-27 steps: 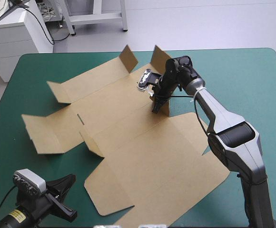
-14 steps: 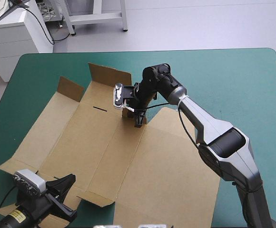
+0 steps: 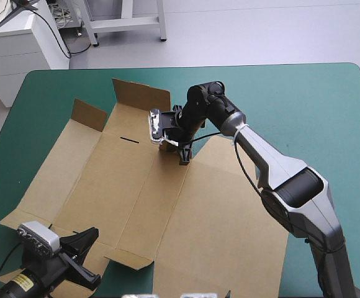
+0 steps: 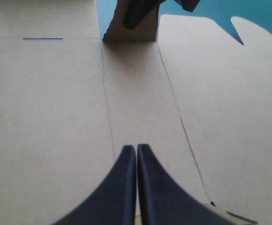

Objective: Fold the box

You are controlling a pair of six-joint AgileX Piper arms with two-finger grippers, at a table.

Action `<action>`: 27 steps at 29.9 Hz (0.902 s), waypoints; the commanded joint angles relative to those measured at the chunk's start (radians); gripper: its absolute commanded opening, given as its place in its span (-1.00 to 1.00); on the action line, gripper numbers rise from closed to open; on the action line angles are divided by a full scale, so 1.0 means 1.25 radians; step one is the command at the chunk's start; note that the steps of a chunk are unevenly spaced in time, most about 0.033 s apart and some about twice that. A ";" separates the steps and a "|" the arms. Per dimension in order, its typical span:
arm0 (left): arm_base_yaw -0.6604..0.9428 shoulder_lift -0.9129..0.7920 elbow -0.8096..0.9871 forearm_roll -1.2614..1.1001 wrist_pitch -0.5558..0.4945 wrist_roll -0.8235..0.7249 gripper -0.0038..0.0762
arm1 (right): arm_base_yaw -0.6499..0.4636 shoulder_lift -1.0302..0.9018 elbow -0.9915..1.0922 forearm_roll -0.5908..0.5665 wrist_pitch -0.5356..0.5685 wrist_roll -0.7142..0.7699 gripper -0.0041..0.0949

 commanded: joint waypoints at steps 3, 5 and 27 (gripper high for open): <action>-0.004 0.017 -0.018 -0.038 -0.044 -0.008 -0.92 | -0.025 -0.064 -0.027 -0.016 0.008 -0.027 -0.96; -0.004 0.017 -0.018 -0.038 -0.044 -0.008 -0.92 | -0.035 -0.064 -0.027 -0.029 0.008 -0.027 -0.96; -0.004 0.017 -0.018 -0.038 -0.043 -0.014 -0.92 | 0.028 -0.064 -0.027 0.033 0.008 0.022 -0.96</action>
